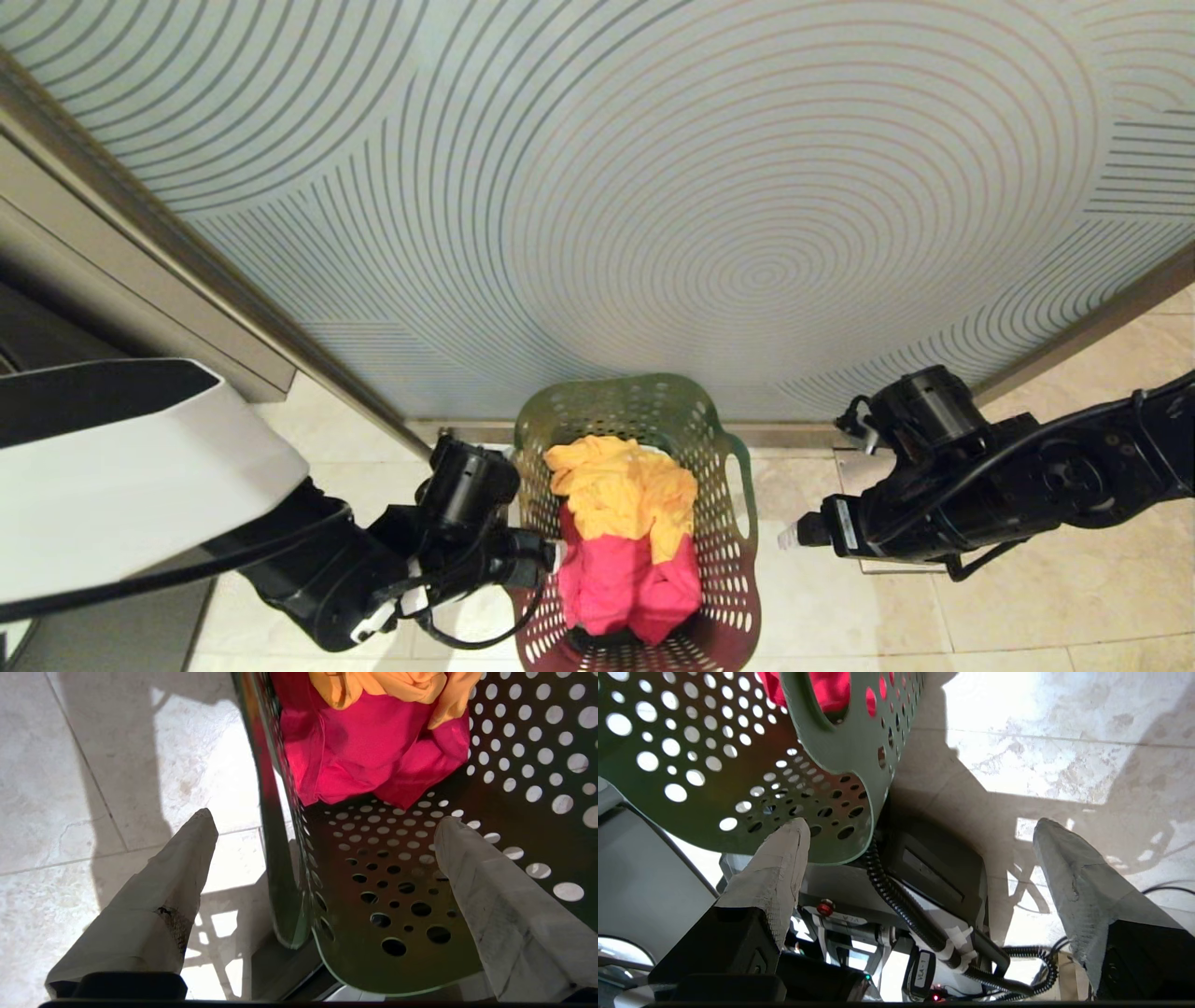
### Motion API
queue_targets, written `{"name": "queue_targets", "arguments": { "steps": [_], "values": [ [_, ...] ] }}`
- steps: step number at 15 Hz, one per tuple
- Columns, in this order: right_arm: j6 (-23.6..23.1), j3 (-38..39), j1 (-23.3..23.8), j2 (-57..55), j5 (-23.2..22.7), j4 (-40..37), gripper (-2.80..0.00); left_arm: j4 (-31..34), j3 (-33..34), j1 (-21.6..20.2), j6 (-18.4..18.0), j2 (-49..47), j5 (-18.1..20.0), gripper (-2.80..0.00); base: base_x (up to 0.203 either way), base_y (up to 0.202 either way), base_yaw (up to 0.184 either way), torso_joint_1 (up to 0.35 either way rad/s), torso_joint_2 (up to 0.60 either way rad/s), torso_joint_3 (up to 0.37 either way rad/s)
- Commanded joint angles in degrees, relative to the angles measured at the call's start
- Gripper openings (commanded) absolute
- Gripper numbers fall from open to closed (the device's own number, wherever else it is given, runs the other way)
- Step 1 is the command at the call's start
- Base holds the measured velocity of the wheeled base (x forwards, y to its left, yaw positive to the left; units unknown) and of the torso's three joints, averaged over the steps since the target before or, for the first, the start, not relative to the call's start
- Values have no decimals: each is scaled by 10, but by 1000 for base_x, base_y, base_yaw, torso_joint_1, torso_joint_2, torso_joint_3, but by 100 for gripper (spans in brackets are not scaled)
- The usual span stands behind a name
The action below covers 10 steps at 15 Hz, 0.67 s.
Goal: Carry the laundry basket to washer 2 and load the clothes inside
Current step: Pick up the clothes basket and put it beside the washing machine
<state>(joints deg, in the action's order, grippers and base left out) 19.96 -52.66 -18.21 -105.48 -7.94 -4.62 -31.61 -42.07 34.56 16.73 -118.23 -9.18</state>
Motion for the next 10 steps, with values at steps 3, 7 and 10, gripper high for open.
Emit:
{"name": "queue_targets", "arguments": {
  "steps": [3, 7, 10],
  "values": [
    [0, -26, 0, -8, -1, 0, 0, -3, -15, 2, 1, -27, -1, 0, 0, 0, 0, 0, 0, 0],
    [1, -66, 0, -49, -1, 2, 0, -3, -15, 7, 2, -29, -1, 0, 0, 0, 0, 0, 0, 0],
    [2, -92, -1, -79, -2, 2, 0, -3, -19, 13, 4, -36, -1, 0, 0, 0, 0, 0, 0, 0]
  ]
}}
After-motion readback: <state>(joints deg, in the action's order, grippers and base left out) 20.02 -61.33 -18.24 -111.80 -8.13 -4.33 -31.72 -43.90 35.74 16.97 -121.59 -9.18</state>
